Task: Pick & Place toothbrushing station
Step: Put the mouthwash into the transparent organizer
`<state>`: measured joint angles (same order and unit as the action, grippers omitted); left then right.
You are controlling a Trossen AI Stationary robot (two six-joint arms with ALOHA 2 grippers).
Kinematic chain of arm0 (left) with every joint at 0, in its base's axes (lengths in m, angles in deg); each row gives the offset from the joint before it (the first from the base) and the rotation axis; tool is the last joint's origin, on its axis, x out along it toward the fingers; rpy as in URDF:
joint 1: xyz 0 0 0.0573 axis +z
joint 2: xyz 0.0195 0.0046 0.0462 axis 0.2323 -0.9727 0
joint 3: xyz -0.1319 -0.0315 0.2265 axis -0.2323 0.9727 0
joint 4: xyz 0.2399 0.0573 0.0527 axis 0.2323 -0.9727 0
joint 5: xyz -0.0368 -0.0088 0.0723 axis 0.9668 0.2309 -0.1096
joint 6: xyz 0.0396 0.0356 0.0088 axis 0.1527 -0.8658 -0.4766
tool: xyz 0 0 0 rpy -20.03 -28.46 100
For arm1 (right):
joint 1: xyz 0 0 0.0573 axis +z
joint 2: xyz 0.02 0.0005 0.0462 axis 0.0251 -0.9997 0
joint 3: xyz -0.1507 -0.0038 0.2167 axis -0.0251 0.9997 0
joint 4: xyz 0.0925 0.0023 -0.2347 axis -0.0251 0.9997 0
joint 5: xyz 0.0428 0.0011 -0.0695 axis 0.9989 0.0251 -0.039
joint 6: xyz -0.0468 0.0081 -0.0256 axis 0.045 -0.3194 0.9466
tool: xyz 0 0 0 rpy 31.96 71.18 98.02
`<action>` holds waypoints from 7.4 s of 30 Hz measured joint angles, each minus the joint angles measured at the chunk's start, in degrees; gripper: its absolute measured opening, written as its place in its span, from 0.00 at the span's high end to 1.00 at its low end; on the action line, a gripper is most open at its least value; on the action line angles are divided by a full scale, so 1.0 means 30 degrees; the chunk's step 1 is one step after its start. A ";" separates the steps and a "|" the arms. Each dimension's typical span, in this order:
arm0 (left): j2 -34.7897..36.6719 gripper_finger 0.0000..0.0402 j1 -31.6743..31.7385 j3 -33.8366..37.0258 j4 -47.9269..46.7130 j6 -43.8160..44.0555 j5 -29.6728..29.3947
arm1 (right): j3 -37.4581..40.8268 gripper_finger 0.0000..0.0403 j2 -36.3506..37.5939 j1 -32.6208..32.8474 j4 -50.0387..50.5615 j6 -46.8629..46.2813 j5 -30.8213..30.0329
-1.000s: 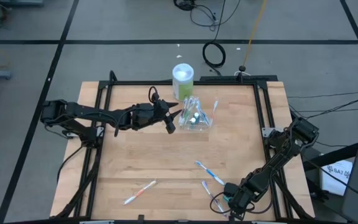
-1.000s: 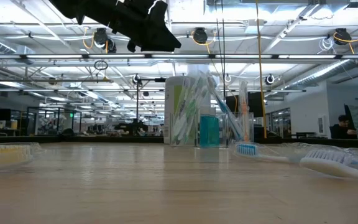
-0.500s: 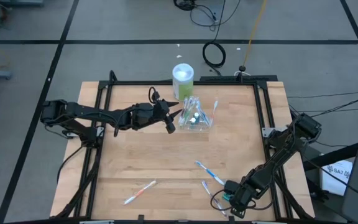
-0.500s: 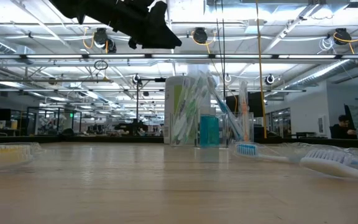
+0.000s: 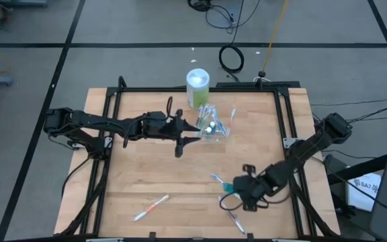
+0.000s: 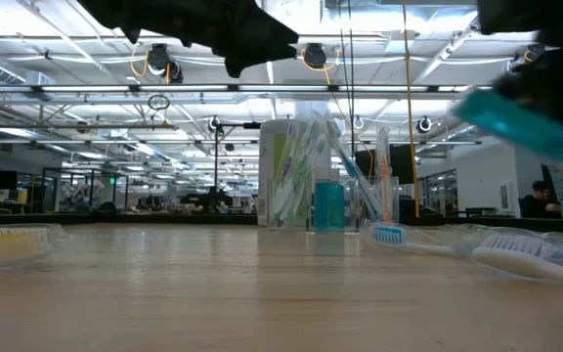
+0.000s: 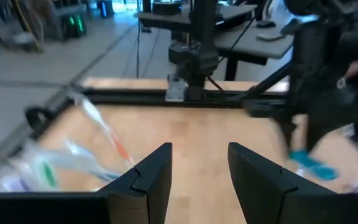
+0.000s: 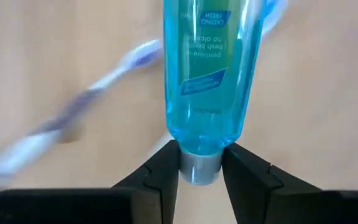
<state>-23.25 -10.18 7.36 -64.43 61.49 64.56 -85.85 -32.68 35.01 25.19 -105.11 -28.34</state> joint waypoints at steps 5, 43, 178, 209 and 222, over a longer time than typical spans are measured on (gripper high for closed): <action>0.0000 0.59 0.0000 -0.0007 -0.1449 0.3898 0.0091 | 0.0000 0.75 0.0009 -0.1948 -0.0066 0.7370 -0.4033; -0.1806 0.40 -0.0430 -0.0022 -0.5370 0.7721 -0.1536 | -0.0022 0.75 -0.3646 -0.7919 -1.1528 3.7067 -1.4710; -0.4291 0.71 -0.0146 -0.0015 0.5023 0.1994 0.2573 | 0.9728 0.37 0.1211 -1.1409 -3.3790 1.2714 0.3309; -0.4291 0.71 -0.0160 -0.0015 0.4839 0.1994 0.2596 | 0.9719 0.67 0.1355 -1.1412 -3.4517 1.2251 0.3273; -0.4291 0.71 -0.0155 -0.0015 0.4869 0.2026 0.2578 | 0.9719 0.75 0.1355 -1.1607 -3.4639 1.1196 0.3258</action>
<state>-36.12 -10.65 7.32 -49.82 67.57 72.29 -56.70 -28.62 0.19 -78.72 -71.52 -18.57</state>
